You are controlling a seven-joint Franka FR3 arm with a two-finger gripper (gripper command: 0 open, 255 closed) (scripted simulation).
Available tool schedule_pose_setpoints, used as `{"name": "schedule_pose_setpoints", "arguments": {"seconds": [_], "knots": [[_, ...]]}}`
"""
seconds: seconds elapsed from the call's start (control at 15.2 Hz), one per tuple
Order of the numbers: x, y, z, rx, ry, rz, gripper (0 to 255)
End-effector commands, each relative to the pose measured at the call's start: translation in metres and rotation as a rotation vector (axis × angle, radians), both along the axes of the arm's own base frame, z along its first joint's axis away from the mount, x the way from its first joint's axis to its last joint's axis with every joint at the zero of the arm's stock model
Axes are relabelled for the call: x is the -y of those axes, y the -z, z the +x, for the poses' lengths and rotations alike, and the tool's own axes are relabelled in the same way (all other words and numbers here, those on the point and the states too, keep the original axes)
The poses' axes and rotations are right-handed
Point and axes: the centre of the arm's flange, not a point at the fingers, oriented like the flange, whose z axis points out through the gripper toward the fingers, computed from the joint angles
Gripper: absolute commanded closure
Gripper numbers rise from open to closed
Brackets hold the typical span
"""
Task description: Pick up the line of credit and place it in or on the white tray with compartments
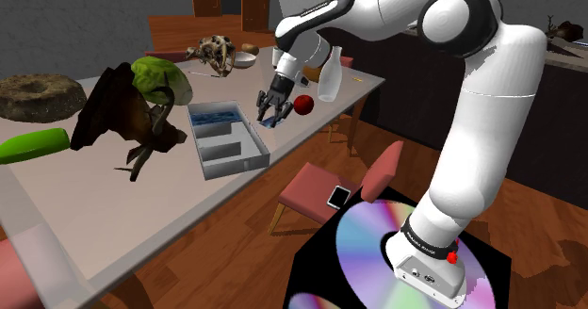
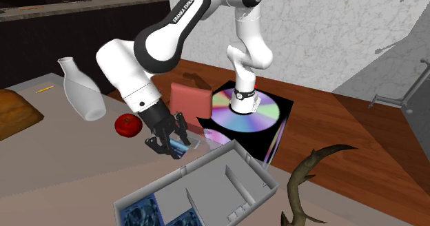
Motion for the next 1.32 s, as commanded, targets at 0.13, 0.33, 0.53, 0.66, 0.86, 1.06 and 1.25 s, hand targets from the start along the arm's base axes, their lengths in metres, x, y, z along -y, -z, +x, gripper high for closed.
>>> {"name": "schedule_pose_setpoints", "arguments": {"seconds": [0.13, 0.33, 0.53, 0.66, 0.86, 1.06, 1.25], "knots": [[0.000, -0.022, -0.001, 0.000, 0.000, 0.000, 255], [0.000, -0.038, -0.001, 0.000, 0.000, 0.000, 255], [0.000, -0.053, -0.001, 0.000, 0.000, 0.000, 255], [0.000, -0.064, -0.001, 0.000, 0.000, 0.000, 255], [0.000, -0.079, -0.001, 0.000, 0.000, 0.000, 255], [-0.036, -0.083, 0.014, 0.000, 0.000, 0.000, 255], [-0.073, -0.087, 0.028, 0.000, 0.000, 0.000, 255]]}}
